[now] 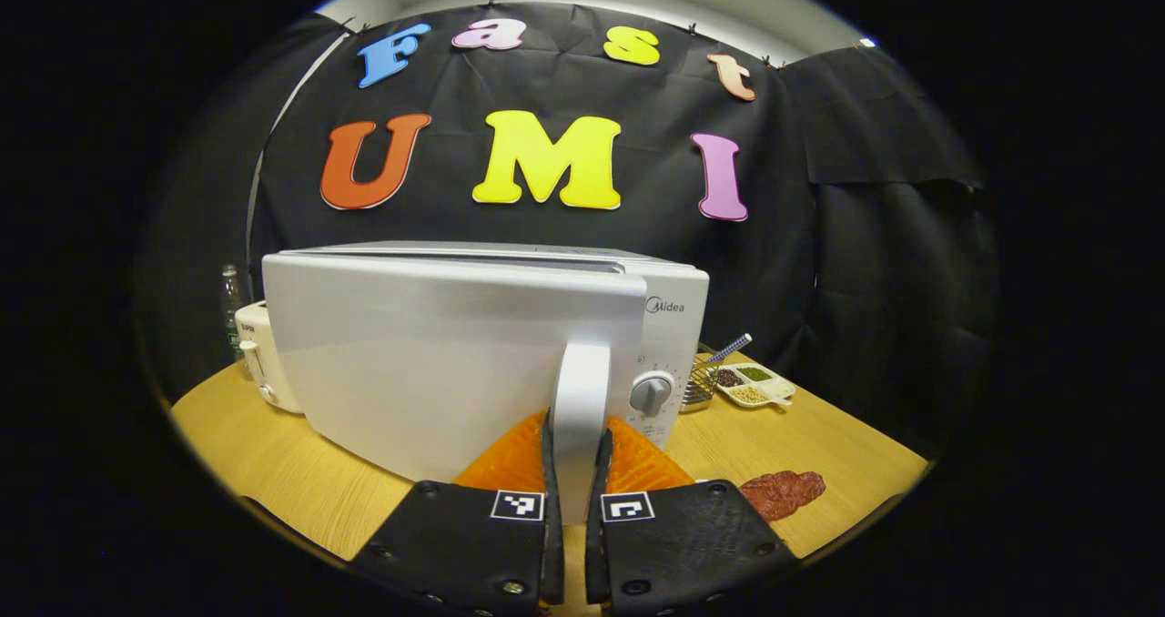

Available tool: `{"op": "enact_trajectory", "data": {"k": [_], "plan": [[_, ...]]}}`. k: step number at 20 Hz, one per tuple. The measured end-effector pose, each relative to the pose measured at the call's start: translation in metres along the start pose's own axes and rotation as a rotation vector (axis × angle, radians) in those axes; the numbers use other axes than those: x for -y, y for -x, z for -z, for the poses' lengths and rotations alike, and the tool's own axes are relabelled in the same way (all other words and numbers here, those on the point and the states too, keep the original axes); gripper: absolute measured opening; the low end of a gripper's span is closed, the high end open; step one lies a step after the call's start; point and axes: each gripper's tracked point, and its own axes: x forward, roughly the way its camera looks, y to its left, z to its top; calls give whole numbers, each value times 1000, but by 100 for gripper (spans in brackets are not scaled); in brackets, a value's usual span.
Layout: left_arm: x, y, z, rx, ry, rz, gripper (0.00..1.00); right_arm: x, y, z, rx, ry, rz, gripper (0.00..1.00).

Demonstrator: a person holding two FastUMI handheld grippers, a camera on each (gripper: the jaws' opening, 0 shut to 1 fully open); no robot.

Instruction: Open the microwave oven with the left hand, put the food in, and close the microwave oven.

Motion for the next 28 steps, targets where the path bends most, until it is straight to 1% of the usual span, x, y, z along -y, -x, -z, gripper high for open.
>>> {"op": "enact_trajectory", "data": {"k": [1,2,7,8,9,10,11,12,13,14,15,16,17,18,19,20,21,22,23,24,25,26,27,28], "plan": [[-1,10,1,8,2,1,9,-4,3,-2,4,-4,-1,95],[-5,18,3,11,5,1,12,-9,6,-4,7,-8,-8,100],[-28,70,9,43,-13,-1,12,-27,10,-5,7,-11,-24,100],[-34,82,11,43,-11,4,12,-31,10,-3,3,-9,-30,94],[-41,84,15,49,-5,4,12,-37,9,-1,-1,-6,-38,94],[-50,104,15,47,0,4,17,-42,8,0,-6,-4,-46,100],[-63,116,18,46,-1,-20,18,-46,9,2,-11,-1,-53,100],[-76,130,30,14,6,-25,26,-51,9,4,-15,1,-60,100],[-91,143,35,5,13,-49,31,-56,9,4,-17,2,-68,95],[-111,157,45,-18,10,-91,32,-60,9,4,-17,3,-74,100],[-132,175,48,-29,7,-134,39,-63,9,5,-16,5,-76,100],[-147,191,50,-24,10,-170,50,-66,8,5,-17,7,-78,95],[-163,203,50,-21,14,-204,63,-71,7,8,-21,6,-84,94],[-174,219,49,-22,18,-233,63,-77,5,9,-27,5,-89,95],[-189,231,47,-10,0,-289,71,-82,4,11,-34,7,-94,100],[-200,245,40,7,-16,-315,75,-88,2,13,-42,10,-99,95],[-207,258,32,27,-21,-336,80,-95,1,16,-50,15,-107,100],[-214,267,27,42,-10,-351,80,-101,0,19,-57,19,-115,100],[-216,275,21,56,11,-360,83,-108,-2,21,-63,26,-124,95],[-217,280,16,63,32,-364,88,-113,-4,22,-67,35,-133,100],[-216,286,9,78,35,-373,92,-118,-6,24,-71,47,-140,100],[-219,292,2,89,29,-384,92,-121,-10,25,-75,57,-144,95],[-220,297,-6,95,25,-400,91,-123,-15,28,-81,65,-147,100],[-219,299,-14,103,23,-408,91,-126,-21,29,-88,69,-150,95]]}}
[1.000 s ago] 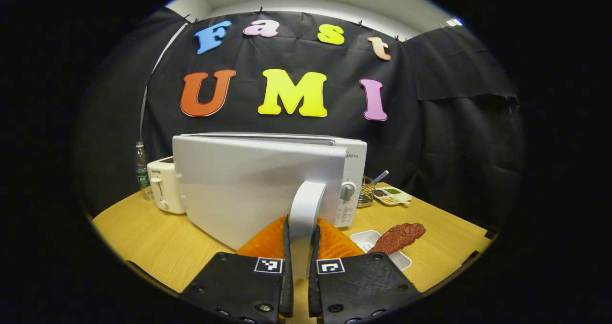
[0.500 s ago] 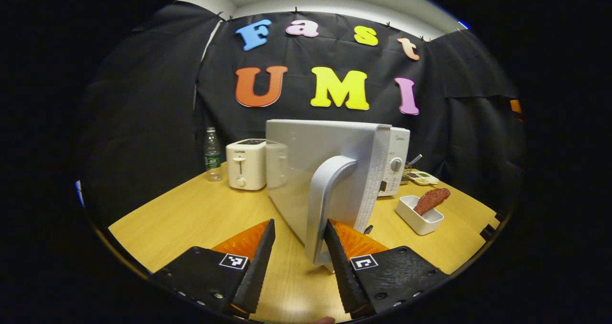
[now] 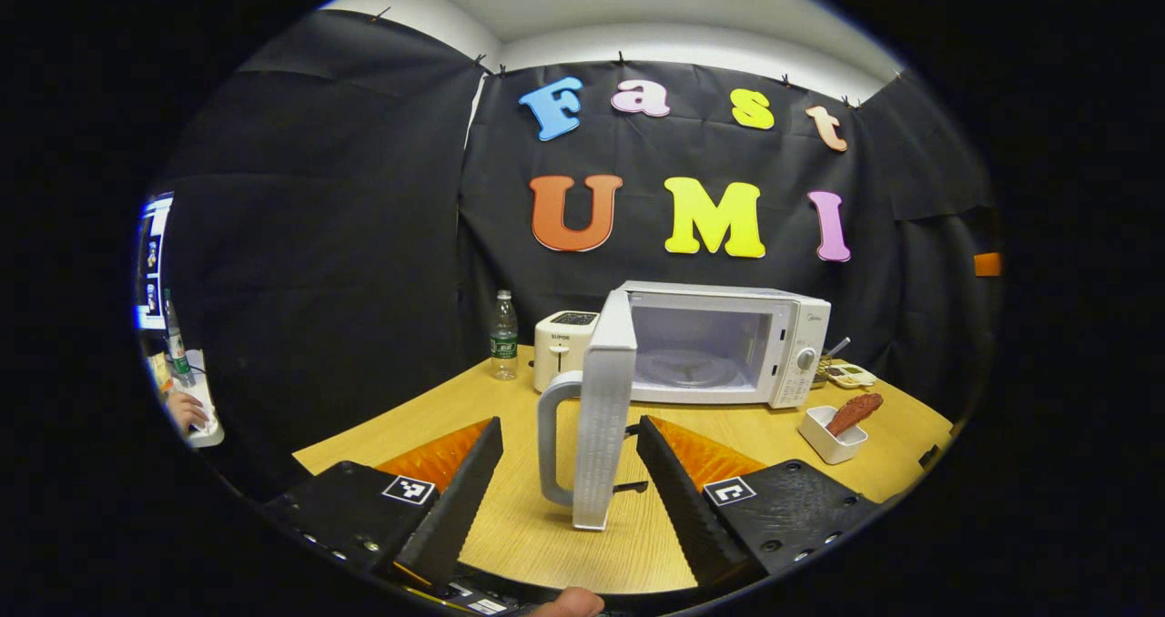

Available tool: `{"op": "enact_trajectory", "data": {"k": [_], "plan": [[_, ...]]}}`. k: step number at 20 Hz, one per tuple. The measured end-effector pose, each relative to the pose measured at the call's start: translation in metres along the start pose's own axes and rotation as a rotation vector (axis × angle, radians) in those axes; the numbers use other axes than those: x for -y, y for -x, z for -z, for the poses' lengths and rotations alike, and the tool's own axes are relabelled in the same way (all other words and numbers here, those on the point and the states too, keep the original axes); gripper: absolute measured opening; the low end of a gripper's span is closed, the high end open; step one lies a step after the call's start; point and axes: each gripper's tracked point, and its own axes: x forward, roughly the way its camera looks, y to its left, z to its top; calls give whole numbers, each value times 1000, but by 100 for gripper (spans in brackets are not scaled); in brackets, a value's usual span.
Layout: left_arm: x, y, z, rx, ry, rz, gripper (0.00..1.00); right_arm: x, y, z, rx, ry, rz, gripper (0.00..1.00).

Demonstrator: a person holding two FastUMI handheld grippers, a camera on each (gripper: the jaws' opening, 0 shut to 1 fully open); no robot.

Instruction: Open the microwave oven with the left hand, put the food in, and close the microwave oven.

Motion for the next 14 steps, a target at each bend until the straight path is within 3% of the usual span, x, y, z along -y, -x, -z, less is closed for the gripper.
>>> {"op": "enact_trajectory", "data": {"k": [2,3,4,5,9,10,12,14], "plan": [[5,4,-15,7,0,4,92,0,-15,3,-20,-2,-7,95],[10,6,-26,20,4,9,92,1,-25,6,-33,-6,-7,100],[14,7,-36,33,13,17,92,3,-34,9,-48,-11,-7,95],[18,7,-46,48,23,30,92,4,-44,14,-67,-19,-7,100],[33,4,-84,111,54,38,92,7,-85,39,-175,-52,-29,95],[39,1,-93,126,52,42,92,6,-95,47,-211,-51,-44,100],[50,-3,-108,138,40,54,92,3,-114,68,-301,-72,-86,96],[59,-10,-118,142,19,57,92,-2,-130,92,-394,-109,-139,100]]}}
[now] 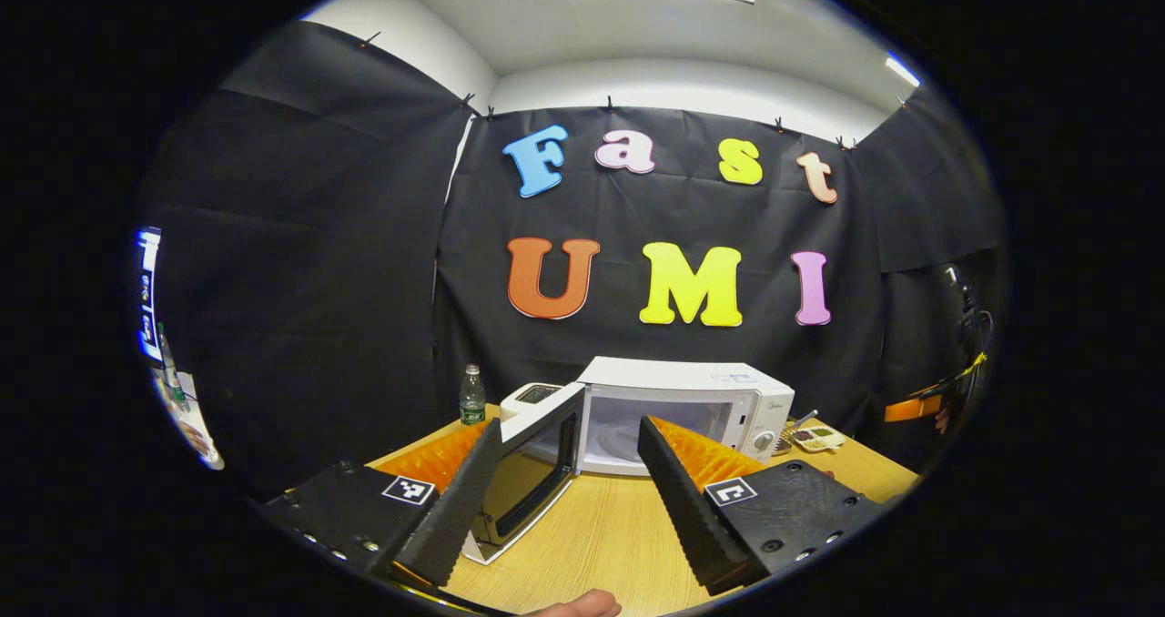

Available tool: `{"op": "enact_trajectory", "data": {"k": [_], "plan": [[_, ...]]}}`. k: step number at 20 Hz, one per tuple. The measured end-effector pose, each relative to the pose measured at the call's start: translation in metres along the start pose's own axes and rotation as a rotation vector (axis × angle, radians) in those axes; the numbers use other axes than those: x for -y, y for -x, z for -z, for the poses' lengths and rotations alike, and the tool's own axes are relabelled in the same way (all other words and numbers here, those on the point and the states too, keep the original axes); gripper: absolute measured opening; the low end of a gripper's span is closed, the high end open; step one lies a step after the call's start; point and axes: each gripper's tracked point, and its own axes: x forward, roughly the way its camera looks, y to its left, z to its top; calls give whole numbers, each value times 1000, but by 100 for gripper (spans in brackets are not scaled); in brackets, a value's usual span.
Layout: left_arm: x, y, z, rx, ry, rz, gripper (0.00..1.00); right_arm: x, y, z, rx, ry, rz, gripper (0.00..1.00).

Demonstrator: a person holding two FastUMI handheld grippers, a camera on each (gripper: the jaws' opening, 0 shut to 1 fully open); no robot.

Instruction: Open the microwave oven with the left hand, put the food in, and close the microwave oven.

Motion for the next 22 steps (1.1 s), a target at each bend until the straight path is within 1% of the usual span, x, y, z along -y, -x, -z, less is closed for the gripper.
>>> {"op": "enact_trajectory", "data": {"k": [4,5,6,7,8,9,10,11,12,13,14,15,16,17,18,19,20,21,22], "plan": [[21,-20,-18,12,-28,18,92,3,-47,25,-162,-103,-122,100],[27,-24,-23,16,-37,25,92,3,-58,30,-196,-148,-157,96],[32,-28,-25,15,-50,30,92,3,-69,36,-233,-191,-183,84],[37,-30,-27,16,-68,33,92,4,-78,43,-265,-223,-201,95],[42,-33,-28,21,-87,35,92,5,-87,47,-291,-240,-217,95],[51,-37,-29,27,-105,48,92,5,-94,54,-319,-253,-227,81],[60,-41,-30,32,-120,62,81,3,-101,59,-341,-266,-253,80],[66,-44,-26,22,-130,66,82,-1,-105,65,-367,-278,-277,87],[67,-48,-19,8,-135,67,93,-4,-111,71,-392,-295,-299,72],[72,-53,-16,-2,-138,72,87,-8,-115,75,-410,-308,-324,70],[78,-56,-12,-10,-141,85,95,-12,-117,78,-436,-327,-355,81],[82,-59,-9,-12,-139,96,95,-17,-119,81,-455,-345,-385,76],[83,-62,-7,-23,-133,100,95,-23,-121,84,-480,-361,-420,63],[82,-65,-1,-34,-126,102,88,-25,-121,88,-499,-382,-441,70],[82,-66,3,-45,-122,101,95,-26,-124,90,-511,-407,-448,55],[81,-67,7,-54,-121,99,95,-25,-127,93,-521,-442,-451,58],[83,-69,10,-59,-121,105,95,-27,-128,94,-533,-483,-464,49],[86,-71,11,-63,-118,119,95,-28,-124,98,-549,-518,-473,19],[86,-72,15,-75,-112,123,95,-28,-126,97,-544,-559,-467,24]]}}
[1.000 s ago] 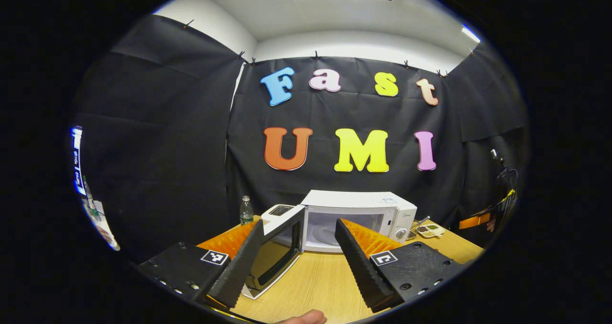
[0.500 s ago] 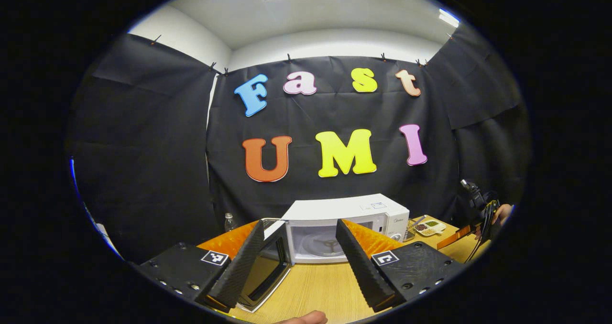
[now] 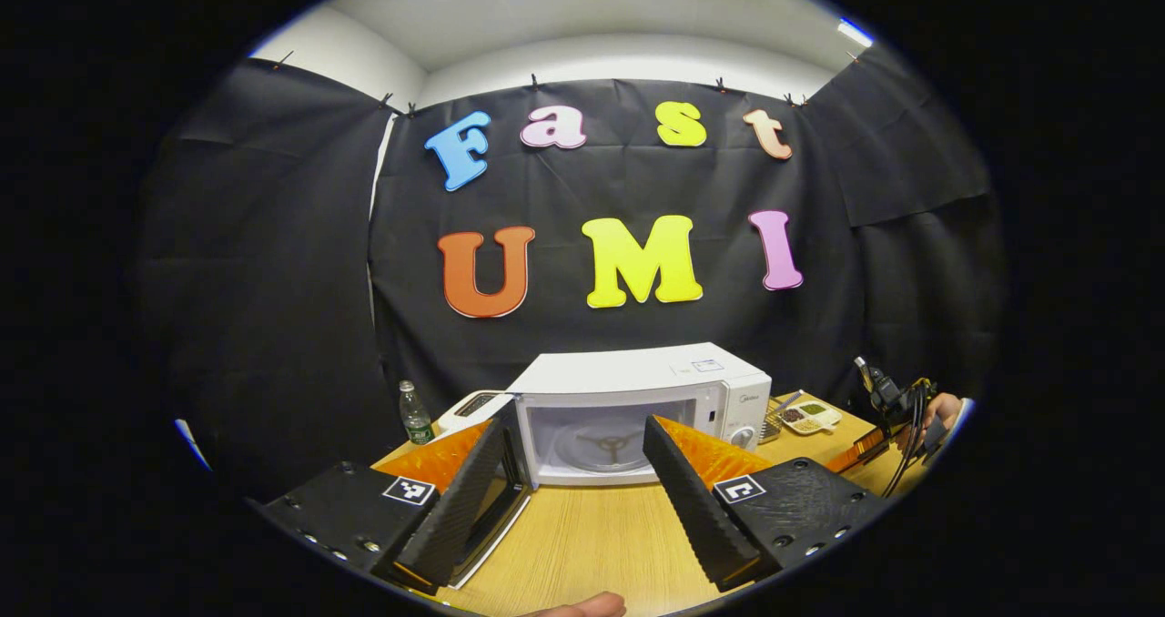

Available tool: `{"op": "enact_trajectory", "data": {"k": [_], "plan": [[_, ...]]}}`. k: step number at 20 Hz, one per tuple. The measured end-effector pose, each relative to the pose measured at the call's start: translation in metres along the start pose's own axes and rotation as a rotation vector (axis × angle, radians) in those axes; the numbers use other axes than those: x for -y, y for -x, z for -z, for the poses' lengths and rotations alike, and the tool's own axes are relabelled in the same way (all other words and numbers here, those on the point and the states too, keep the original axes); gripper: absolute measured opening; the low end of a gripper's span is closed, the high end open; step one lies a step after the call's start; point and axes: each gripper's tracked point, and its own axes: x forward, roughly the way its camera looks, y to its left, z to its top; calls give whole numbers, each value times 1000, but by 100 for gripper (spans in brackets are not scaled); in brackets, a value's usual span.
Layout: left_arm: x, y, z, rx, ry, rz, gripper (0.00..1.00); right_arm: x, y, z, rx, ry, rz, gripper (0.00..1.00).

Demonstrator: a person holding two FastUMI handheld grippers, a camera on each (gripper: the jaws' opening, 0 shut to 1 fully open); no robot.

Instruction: Open the microwave oven with the left hand, put the food in, and close the microwave oven.

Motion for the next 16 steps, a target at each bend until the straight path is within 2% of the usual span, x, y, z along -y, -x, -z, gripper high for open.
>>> {"op": "enact_trajectory", "data": {"k": [1,2,3,8,13,16], "plan": [[-1,0,4,-10,3,-2,95,0,2,1,1,-7,2,17],[-3,1,4,-11,-1,-2,95,-1,6,2,6,5,11,5],[-4,2,4,-5,-7,-4,95,-3,12,4,16,27,23,15],[-4,9,5,9,-24,11,95,-24,40,8,112,222,134,15],[-9,19,8,23,-13,36,95,-64,50,14,166,378,161,10],[-19,26,12,33,-3,38,95,-78,57,7,263,479,268,10]]}}
